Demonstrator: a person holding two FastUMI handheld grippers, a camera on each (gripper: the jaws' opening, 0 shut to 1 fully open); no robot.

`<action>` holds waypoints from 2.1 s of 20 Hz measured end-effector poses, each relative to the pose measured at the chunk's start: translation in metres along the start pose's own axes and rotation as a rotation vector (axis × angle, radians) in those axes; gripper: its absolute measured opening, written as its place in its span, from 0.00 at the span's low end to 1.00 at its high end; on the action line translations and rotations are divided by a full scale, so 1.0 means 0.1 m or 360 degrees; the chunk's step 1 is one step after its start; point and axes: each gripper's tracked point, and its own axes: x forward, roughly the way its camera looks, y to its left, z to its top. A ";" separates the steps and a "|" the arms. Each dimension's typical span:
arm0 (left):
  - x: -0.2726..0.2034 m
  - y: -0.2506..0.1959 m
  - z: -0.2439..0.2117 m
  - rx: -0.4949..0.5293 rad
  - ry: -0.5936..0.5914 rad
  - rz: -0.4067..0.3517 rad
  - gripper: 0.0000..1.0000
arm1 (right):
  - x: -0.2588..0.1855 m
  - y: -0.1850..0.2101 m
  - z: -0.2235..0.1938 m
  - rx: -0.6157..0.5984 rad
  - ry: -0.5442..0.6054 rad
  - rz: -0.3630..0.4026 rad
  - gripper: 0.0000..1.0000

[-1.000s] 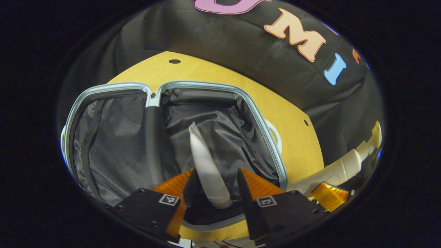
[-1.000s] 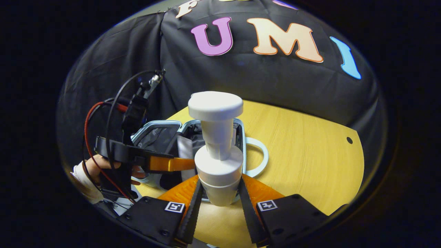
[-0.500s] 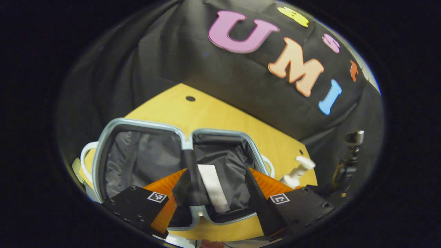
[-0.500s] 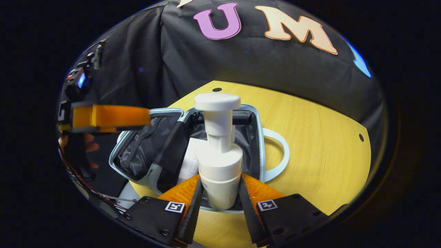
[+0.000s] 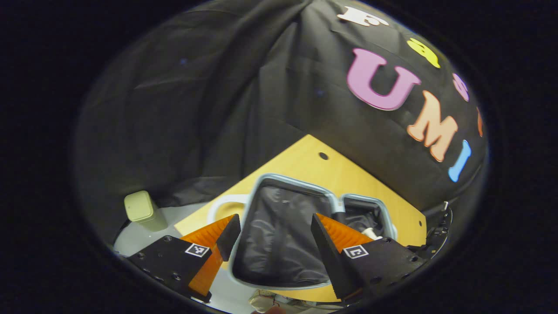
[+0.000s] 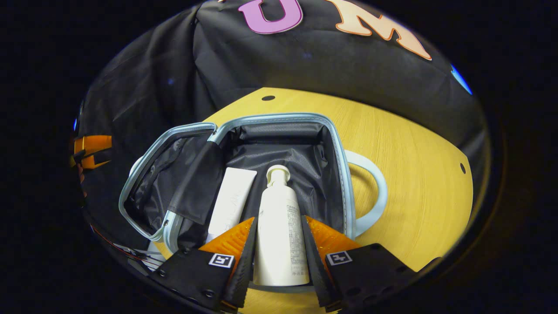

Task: First open the suitcase, pack the skin care products into it, and then close the suitcase.

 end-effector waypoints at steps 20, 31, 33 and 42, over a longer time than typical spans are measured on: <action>1.02 0.82 -0.66 -0.0556 0.0330 -0.0011 0.57 | -1.23 -0.74 0.31 0.0260 -0.0399 -0.0138 0.98; 0.94 0.60 -0.57 -0.0632 0.0348 -0.0122 0.02 | -1.67 -1.30 0.02 0.0303 -0.0406 -0.0368 0.99; 0.86 0.56 -0.45 -0.0597 0.0321 -0.0131 0.00 | -1.69 -1.30 0.00 0.0262 -0.0405 -0.0377 0.99; 0.15 -0.25 0.35 -0.0368 0.0142 -0.0342 0.00 | -1.66 -1.33 -0.05 0.0209 -0.0386 -0.0319 0.99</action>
